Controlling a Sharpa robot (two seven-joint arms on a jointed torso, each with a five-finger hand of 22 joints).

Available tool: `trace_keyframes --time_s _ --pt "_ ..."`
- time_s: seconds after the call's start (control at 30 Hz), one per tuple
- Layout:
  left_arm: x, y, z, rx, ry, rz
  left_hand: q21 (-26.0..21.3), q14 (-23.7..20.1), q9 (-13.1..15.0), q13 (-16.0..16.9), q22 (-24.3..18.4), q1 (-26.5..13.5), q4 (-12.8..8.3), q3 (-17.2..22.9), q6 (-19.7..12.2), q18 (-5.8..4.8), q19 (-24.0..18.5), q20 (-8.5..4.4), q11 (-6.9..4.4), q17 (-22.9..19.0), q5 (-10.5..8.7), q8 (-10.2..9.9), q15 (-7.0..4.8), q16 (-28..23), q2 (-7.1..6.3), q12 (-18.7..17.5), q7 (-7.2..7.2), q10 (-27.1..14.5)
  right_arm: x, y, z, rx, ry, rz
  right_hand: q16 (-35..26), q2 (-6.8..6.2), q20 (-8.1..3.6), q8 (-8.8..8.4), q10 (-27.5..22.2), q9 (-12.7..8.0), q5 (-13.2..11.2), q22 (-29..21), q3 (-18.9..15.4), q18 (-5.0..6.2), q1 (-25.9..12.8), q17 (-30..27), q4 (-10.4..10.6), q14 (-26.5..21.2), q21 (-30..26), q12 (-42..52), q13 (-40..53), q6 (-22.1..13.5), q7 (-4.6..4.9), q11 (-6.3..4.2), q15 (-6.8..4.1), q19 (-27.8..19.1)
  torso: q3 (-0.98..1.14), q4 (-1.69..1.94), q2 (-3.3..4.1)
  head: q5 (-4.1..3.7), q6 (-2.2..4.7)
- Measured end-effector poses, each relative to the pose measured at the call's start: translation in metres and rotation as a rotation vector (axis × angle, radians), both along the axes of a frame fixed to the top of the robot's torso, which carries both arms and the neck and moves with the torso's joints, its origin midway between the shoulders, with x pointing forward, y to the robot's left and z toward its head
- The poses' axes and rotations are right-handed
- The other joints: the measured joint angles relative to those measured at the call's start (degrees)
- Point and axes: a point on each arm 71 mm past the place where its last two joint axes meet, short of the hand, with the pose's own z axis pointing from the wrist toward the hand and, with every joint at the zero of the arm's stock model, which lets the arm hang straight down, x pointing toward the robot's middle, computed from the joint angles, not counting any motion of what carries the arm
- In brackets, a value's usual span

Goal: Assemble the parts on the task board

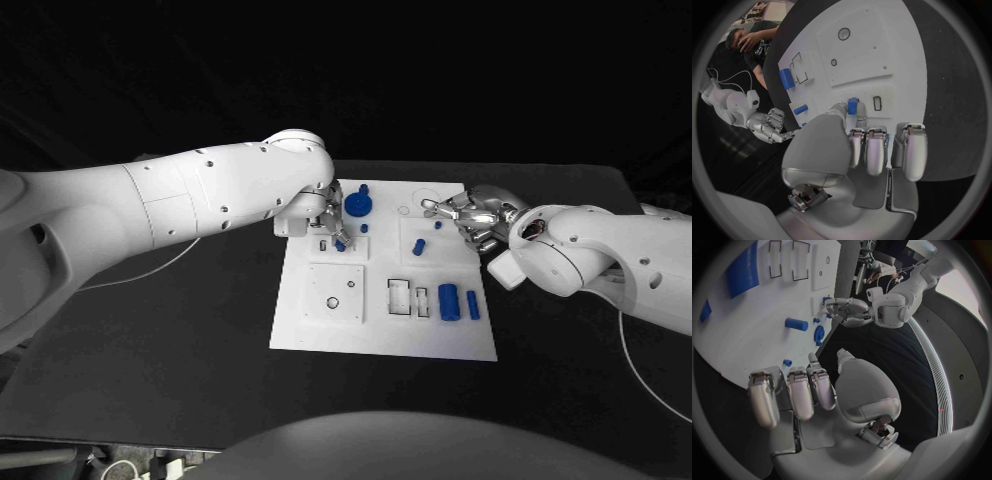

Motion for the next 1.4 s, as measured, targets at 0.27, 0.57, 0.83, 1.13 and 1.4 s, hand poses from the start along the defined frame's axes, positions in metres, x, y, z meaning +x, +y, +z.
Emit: trace_keyframes --time_s 0.27,0.57,0.83,1.13,1.4 --pt "0.0002 0.0002 0.0 -0.001 0.0 0.001 0.0 0.0 0.0 0.0 0.0 -0.01 0.02 0.31 0.0 0.01 0.0 0.0 0.0 0.0 0.0 0.0 0.0 0.0 -0.01 0.0 0.0 0.0 -0.0001 0.0003 0.0 0.0 0.0 0.001 0.0 0.01 0.0 0.0 0.0 0.0 0.0 0.0 0.0 0.0 0.01 0.05 0.0 0.0 0.0 0.0 0.0 0.0 0.0 0.0 0.0 0.0 -0.02 -0.01 0.01 0.08 0.0" --pt "-0.001 0.0045 0.0002 -0.006 -0.004 0.008 0.0 0.0 0.15 0.0 -0.01 -0.08 -0.05 0.37 0.0 0.0 0.0 0.0 0.0 -0.01 -0.02 -0.22 0.0 0.0 -0.08 0.0 0.0 0.0 -0.0001 -0.0003 0.0 0.0 0.001 0.0 0.0 0.3 0.0 0.0 -0.21 0.0 0.0 -0.01 -0.16 0.0 0.3 0.04 0.16 0.0 0.0 0.0 0.0 -0.21 -0.21 0.21 0.0 0.0 -0.06 -0.02 0.03 -0.08 0.0" --pt "-0.0007 0.0059 0.0011 -0.014 -0.016 0.018 0.0 0.0 0.2 0.0 -0.01 -0.15 0.0 0.42 0.0 0.0 0.0 0.0 0.0 -0.01 -0.03 -0.33 0.0 0.0 -0.15 0.0 0.0 0.0 0.0 -0.0005 -0.0001 -0.001 0.001 -0.001 0.0 0.3 0.0 0.0 -0.21 0.0 0.0 -0.01 -0.16 0.0 0.3 0.04 0.16 0.0 0.0 0.0 0.0 -0.21 -0.21 0.21 0.0 0.0 -0.04 -0.03 0.03 -0.09 0.0" --pt "0.0008 0.0039 0.0017 -0.016 -0.024 0.023 0.0 0.0 0.44 0.0 -0.01 -0.15 0.11 0.52 0.0 0.0 0.0 0.0 0.0 -0.02 -0.04 -0.36 0.0 0.0 -0.15 0.0 0.0 0.0 0.0001 -0.0004 -0.0001 -0.001 0.001 -0.001 0.0 0.3 0.0 0.0 -0.21 0.0 0.0 0.03 -0.16 0.0 0.3 0.03 0.16 0.0 0.0 0.0 0.0 -0.21 -0.21 0.21 0.0 0.0 0.01 -0.03 0.01 -0.04 0.0" --pt "0.0018 0.003 0.0014 -0.014 -0.024 0.024 0.0 0.0 0.37 0.0 -0.01 -0.34 0.12 0.52 0.0 0.0 0.0 0.0 0.0 -0.02 -0.04 -0.18 0.0 0.0 -0.34 0.0 -0.01 0.0 0.0002 -0.0007 -0.0002 -0.001 0.001 -0.001 0.0 0.3 0.2 0.0 -0.21 0.0 0.0 0.03 -0.16 0.0 0.3 0.03 0.16 0.0 0.0 0.0 0.0 -0.21 -0.21 0.21 0.0 -0.21 0.0 -0.03 0.01 -0.03 0.0"
